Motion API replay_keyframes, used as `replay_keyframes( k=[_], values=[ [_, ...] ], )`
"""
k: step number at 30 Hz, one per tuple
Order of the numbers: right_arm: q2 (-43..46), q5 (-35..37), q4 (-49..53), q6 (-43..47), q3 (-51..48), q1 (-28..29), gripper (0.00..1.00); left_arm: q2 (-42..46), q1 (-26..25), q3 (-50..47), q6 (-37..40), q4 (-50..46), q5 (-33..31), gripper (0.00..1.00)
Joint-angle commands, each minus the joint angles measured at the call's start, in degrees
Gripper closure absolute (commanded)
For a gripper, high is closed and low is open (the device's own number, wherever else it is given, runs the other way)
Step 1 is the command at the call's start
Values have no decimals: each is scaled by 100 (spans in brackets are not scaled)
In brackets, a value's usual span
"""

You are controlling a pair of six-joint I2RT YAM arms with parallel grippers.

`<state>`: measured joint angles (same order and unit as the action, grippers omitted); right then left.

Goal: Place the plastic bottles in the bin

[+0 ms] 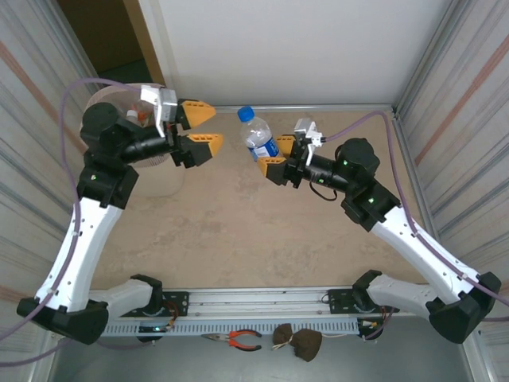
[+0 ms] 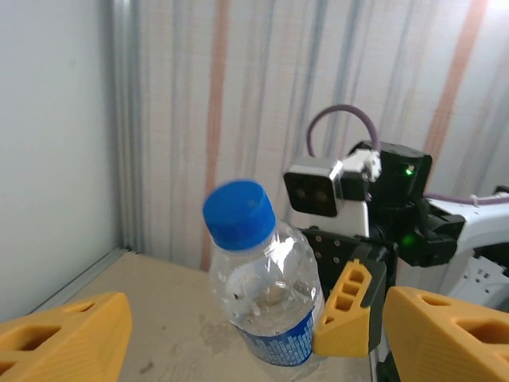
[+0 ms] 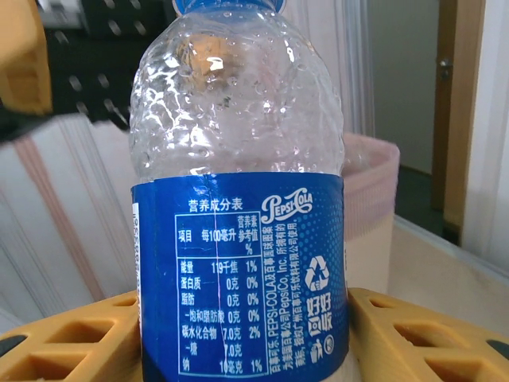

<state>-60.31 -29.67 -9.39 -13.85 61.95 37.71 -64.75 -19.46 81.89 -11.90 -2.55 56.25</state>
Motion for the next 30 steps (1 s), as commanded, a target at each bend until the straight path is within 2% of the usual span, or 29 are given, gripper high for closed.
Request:
replay_keyframes(
  k=[1,9,20,26,30],
  values=[
    [96,-372,-696,-725,264,-44,50,-111,-441,44,97,717,239,14],
    [134,-708,-1263,-1128,250,-20,50,-656,-1144,463,51,867,194,13],
    [111,-883,-1443,-1130,194,-5,49,-1140,-1585,685,-268,1109,253,30],
    [143,-865,-1391,-1063,160,6,49,-1186,-1626,723,-385,1207,305,44],
    [185,-791,-1318,-985,146,3,45,-1147,-1628,754,-381,1190,324,48]
  ],
)
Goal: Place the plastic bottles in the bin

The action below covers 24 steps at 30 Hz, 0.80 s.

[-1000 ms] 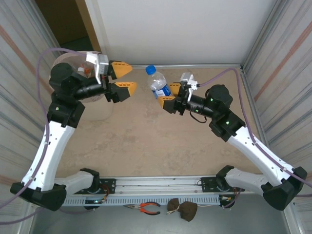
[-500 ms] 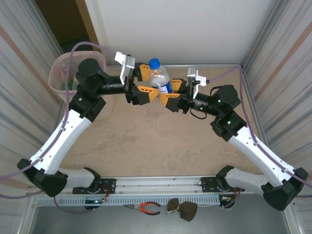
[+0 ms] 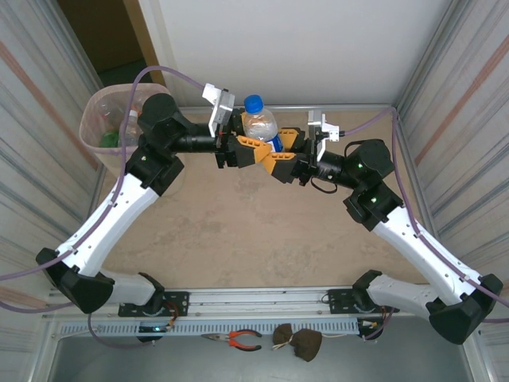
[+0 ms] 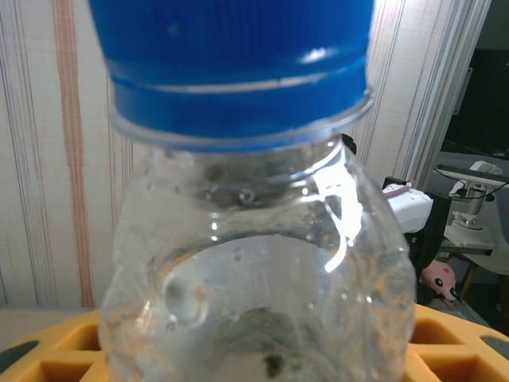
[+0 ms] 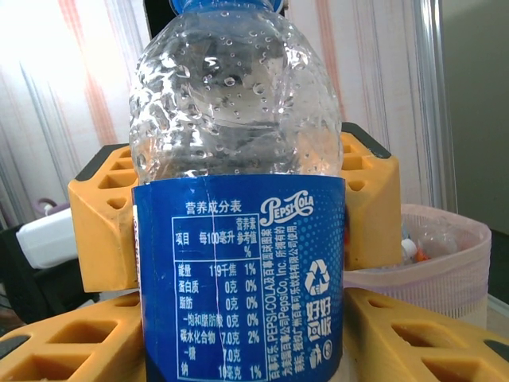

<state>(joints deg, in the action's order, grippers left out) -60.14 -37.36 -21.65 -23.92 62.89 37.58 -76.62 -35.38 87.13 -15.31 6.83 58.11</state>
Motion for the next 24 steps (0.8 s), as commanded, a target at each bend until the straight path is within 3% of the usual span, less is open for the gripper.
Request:
replay_keyframes(
  k=[1,8,15,24],
  values=[
    [184,11,-32,53,48,21,42,41,-31,263,47,136,104,48],
    [314,195,631,527,72,20,20,82,175,890,861,-1529,-511,50],
    [743,479,1552,1239,189,-74,18,224,993,1539,1316,-3285,-1433,51],
    [1006,584,2304,1669,268,-345,18,145,2626,2658,2136,-5791,-2817,52]
  ],
)
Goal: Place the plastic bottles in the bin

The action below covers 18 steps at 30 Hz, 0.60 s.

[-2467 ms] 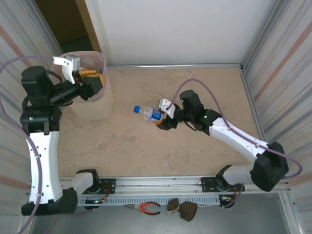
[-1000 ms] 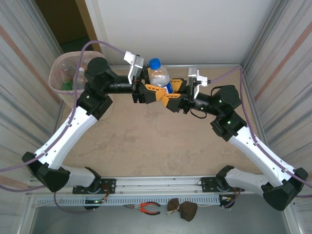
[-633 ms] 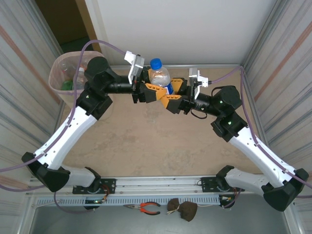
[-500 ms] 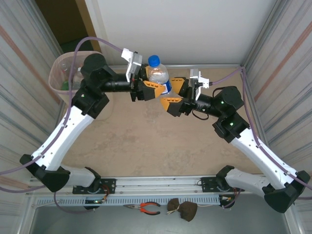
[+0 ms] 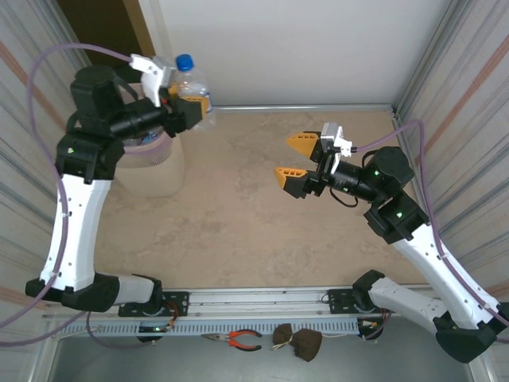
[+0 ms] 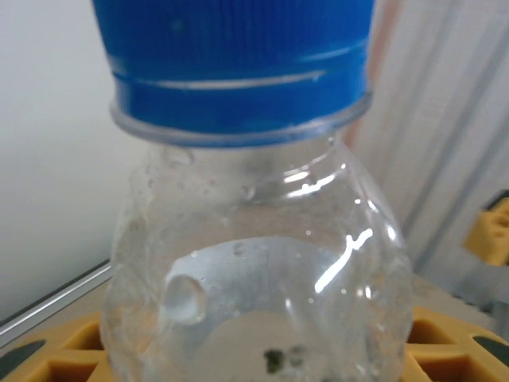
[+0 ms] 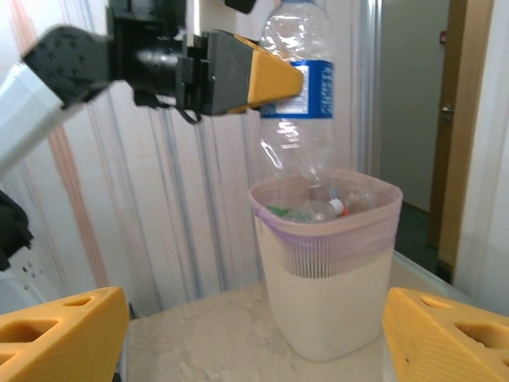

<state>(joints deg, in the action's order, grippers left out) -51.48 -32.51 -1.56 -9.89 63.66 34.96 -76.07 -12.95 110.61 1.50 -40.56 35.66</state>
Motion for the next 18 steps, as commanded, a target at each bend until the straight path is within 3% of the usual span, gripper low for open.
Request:
replay_keyframes(
  k=[1,8,13,18],
  values=[
    [154,87,318,274,191,-115,18,91,677,348,485,-1182,-649,51],
    [148,-38,398,353,182,-259,18,-55,2334,408,356,-1726,-1284,53],
    [131,-147,394,417,138,-297,18,-326,2570,537,640,-1959,-2511,53],
    [104,-260,376,455,136,-340,18,-660,2865,445,496,-1664,-2725,54]
  ],
)
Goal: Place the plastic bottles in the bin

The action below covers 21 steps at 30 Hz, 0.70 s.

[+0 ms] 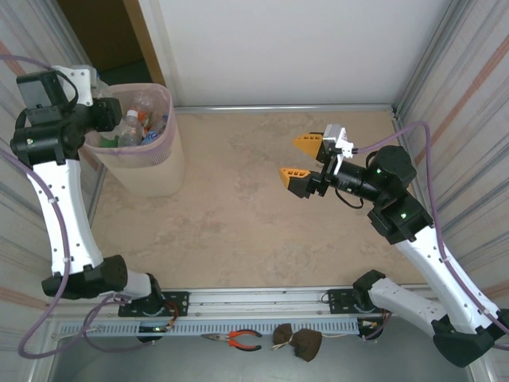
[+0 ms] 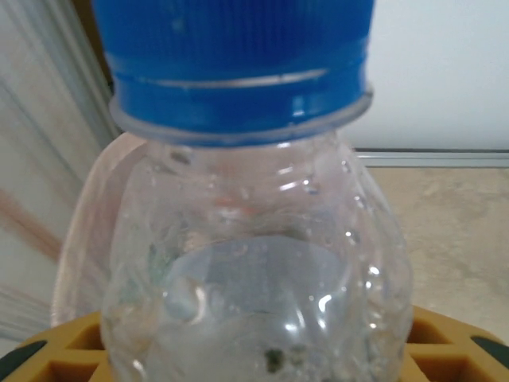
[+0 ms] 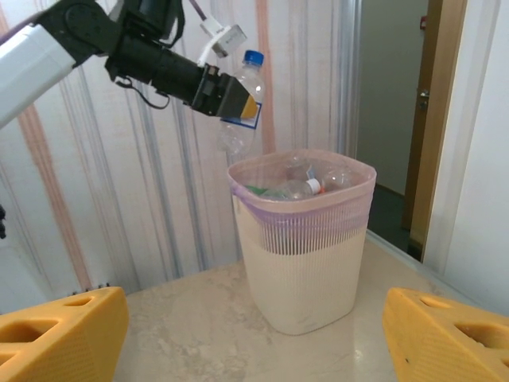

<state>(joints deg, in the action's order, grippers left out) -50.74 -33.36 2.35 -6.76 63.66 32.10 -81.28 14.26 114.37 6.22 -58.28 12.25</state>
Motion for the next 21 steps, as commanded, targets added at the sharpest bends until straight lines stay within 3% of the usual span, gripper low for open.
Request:
replay_keyframes(
  k=[1,6,11,21],
  values=[
    [24,-204,-13,151,135,-66,18,-224,195,52,-19,160,-395,54],
    [85,-244,-20,165,54,-94,18,-741,396,136,-186,214,-533,55],
    [194,-242,-33,193,-94,-138,18,-1259,660,257,-333,119,-241,56],
    [304,-374,-24,219,-259,-256,18,-1965,716,391,-472,-761,31,56]
  ],
)
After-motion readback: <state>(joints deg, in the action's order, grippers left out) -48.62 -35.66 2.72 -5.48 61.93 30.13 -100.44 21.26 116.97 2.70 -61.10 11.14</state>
